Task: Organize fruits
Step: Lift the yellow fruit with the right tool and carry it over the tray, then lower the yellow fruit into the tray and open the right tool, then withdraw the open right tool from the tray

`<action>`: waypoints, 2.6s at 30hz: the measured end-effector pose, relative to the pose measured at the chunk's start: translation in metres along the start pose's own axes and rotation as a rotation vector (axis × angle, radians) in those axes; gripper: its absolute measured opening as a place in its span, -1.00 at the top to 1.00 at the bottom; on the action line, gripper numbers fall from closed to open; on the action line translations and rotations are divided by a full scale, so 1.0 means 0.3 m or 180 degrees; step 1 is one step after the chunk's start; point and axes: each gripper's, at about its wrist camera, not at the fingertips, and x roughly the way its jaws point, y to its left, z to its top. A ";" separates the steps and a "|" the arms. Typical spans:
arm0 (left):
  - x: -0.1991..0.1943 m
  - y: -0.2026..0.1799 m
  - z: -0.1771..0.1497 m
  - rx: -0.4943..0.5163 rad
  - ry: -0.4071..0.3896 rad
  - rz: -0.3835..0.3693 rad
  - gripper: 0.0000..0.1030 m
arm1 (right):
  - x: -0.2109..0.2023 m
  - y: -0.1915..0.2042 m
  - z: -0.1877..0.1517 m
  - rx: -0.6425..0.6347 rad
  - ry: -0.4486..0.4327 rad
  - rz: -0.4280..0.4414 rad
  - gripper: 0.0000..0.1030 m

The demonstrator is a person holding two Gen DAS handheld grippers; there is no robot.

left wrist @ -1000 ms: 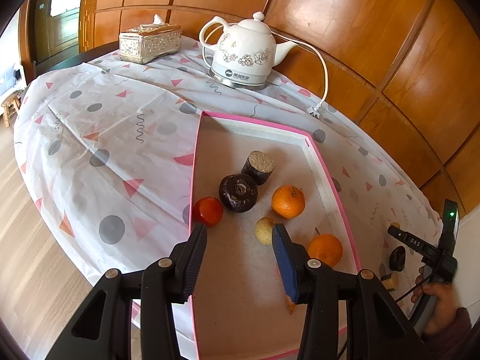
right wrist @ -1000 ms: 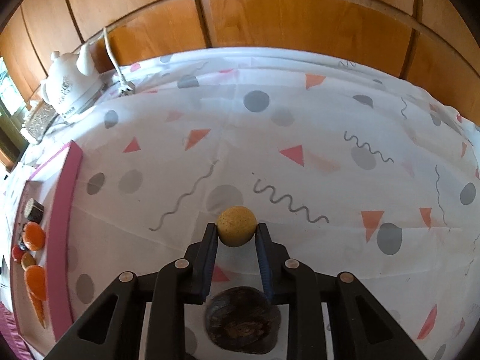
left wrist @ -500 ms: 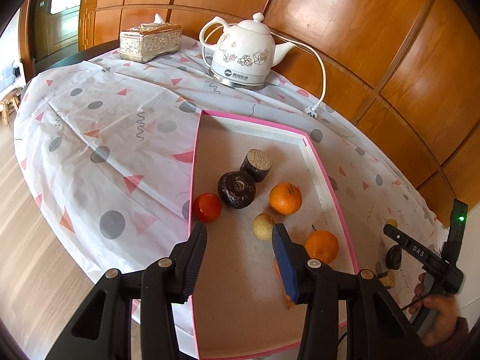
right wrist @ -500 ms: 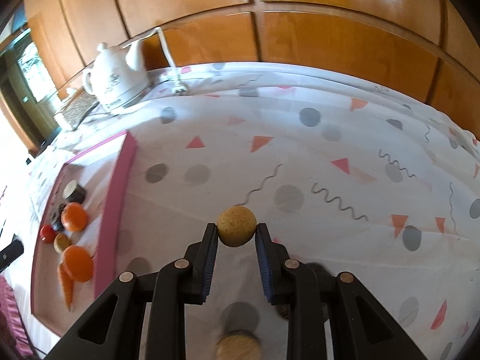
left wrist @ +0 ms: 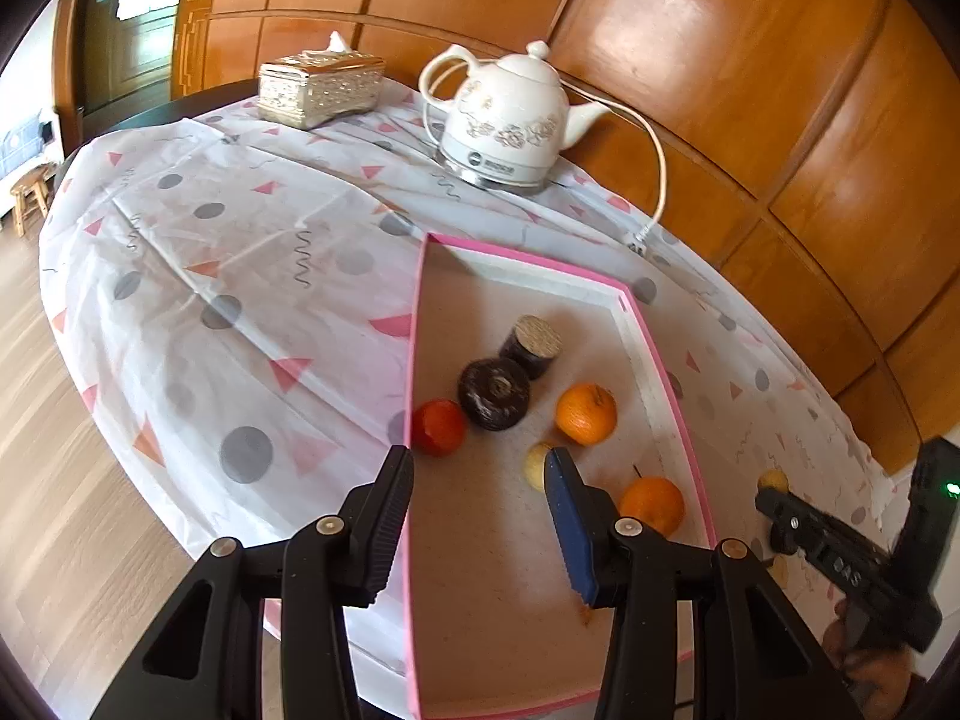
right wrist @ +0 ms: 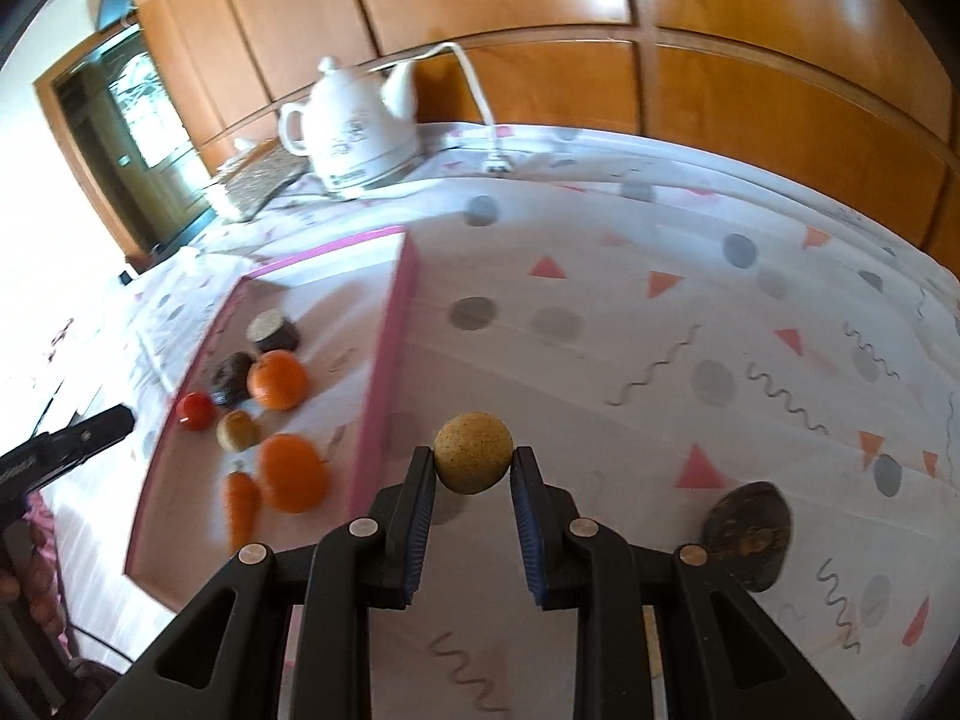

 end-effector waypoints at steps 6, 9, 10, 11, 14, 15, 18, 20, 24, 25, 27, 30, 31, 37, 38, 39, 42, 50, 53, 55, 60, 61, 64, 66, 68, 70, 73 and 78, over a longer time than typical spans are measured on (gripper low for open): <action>-0.007 0.051 0.009 -0.0115 -0.0022 0.0061 0.10 | -0.012 0.110 -0.011 -0.0208 0.0045 0.0291 0.50; -0.008 0.066 0.011 -0.0142 -0.0032 0.0079 0.10 | -0.007 0.181 -0.028 -0.0396 0.0113 0.0453 0.50; -0.007 0.068 0.012 -0.0142 -0.0035 0.0081 0.10 | -0.003 0.206 -0.035 -0.0466 0.0143 0.0491 0.50; -0.007 0.069 0.012 -0.0142 -0.0036 0.0083 0.10 | 0.003 0.225 -0.039 -0.0519 0.0170 0.0516 0.50; -0.006 0.067 0.009 -0.0135 -0.0030 0.0074 0.10 | 0.025 0.283 -0.070 -0.0709 0.0299 0.0577 0.50; -0.005 0.065 0.007 -0.0127 -0.0024 0.0068 0.10 | 0.039 0.301 -0.080 -0.0775 0.0354 0.0566 0.50; 0.001 0.060 0.001 -0.0114 0.0001 0.0052 0.10 | 0.073 0.321 -0.104 -0.0850 0.0487 0.0518 0.50; 0.004 0.055 -0.003 -0.0106 0.0011 0.0049 0.10 | 0.088 0.326 -0.112 -0.0864 0.0542 0.0512 0.50; 0.010 0.052 -0.008 -0.0102 0.0031 0.0044 0.10 | 0.105 0.335 -0.125 -0.0904 0.0620 0.0490 0.50; 0.010 0.051 -0.009 -0.0097 0.0036 0.0042 0.10 | 0.105 0.335 -0.129 -0.0898 0.0622 0.0477 0.50; 0.010 0.048 -0.010 -0.0089 0.0039 0.0040 0.10 | 0.115 0.331 -0.127 -0.0885 0.0632 0.0458 0.50; 0.010 0.044 -0.010 -0.0075 0.0038 0.0036 0.10 | 0.121 0.334 -0.126 -0.0880 0.0641 0.0419 0.49; 0.012 0.042 -0.010 -0.0073 0.0040 0.0034 0.10 | 0.120 0.334 -0.126 -0.0877 0.0635 0.0422 0.49; 0.007 0.034 -0.013 -0.0052 0.0032 0.0032 0.10 | 0.108 0.323 -0.121 -0.0809 0.0593 0.0408 0.40; 0.006 0.033 -0.013 -0.0048 0.0026 0.0034 0.10 | 0.104 0.320 -0.120 -0.0792 0.0582 0.0408 0.40; 0.004 0.031 -0.013 -0.0045 0.0022 0.0033 0.10 | 0.097 0.315 -0.117 -0.0766 0.0559 0.0406 0.40; 0.003 0.025 -0.014 -0.0023 0.0020 0.0026 0.10 | 0.067 0.301 -0.106 -0.0690 0.0461 0.0410 0.40; 0.006 0.007 -0.020 0.0034 0.0042 0.0005 0.09 | -0.017 0.251 -0.082 -0.0475 0.0230 0.0384 0.40; 0.006 0.000 -0.022 0.0045 0.0048 -0.0007 0.04 | -0.047 0.218 -0.080 -0.0386 0.0158 0.0333 0.40; 0.007 -0.005 -0.023 0.0059 0.0050 -0.0006 0.02 | -0.069 0.183 -0.078 -0.0288 0.0103 0.0285 0.40; 0.006 -0.014 -0.025 0.0092 0.0053 -0.0010 0.02 | -0.101 0.090 -0.080 -0.0058 0.0022 0.0142 0.40; 0.006 -0.015 -0.024 0.0096 0.0054 -0.0014 0.02 | -0.108 0.067 -0.083 0.0006 0.0007 0.0111 0.40; 0.006 -0.024 -0.025 0.0124 0.0059 -0.0016 0.02 | -0.131 -0.001 -0.096 0.0177 -0.0039 -0.0002 0.40; 0.007 -0.033 -0.027 0.0148 0.0064 -0.0021 0.02 | -0.151 -0.051 -0.104 0.0297 -0.0077 -0.0078 0.40; 0.008 -0.041 -0.028 0.0168 0.0073 -0.0030 0.02 | -0.173 -0.105 -0.113 0.0430 -0.0126 -0.0180 0.40; 0.009 -0.052 -0.029 0.0198 0.0081 -0.0035 0.02 | -0.194 -0.151 -0.120 0.0539 -0.0175 -0.0276 0.40; 0.009 -0.067 -0.029 0.0244 0.0077 -0.0044 0.02 | -0.235 -0.238 -0.138 0.0746 -0.0266 -0.0488 0.40; 0.012 -0.094 -0.029 0.0315 0.0089 -0.0070 0.02 | -0.279 -0.374 -0.189 0.1093 -0.0299 -0.0833 0.40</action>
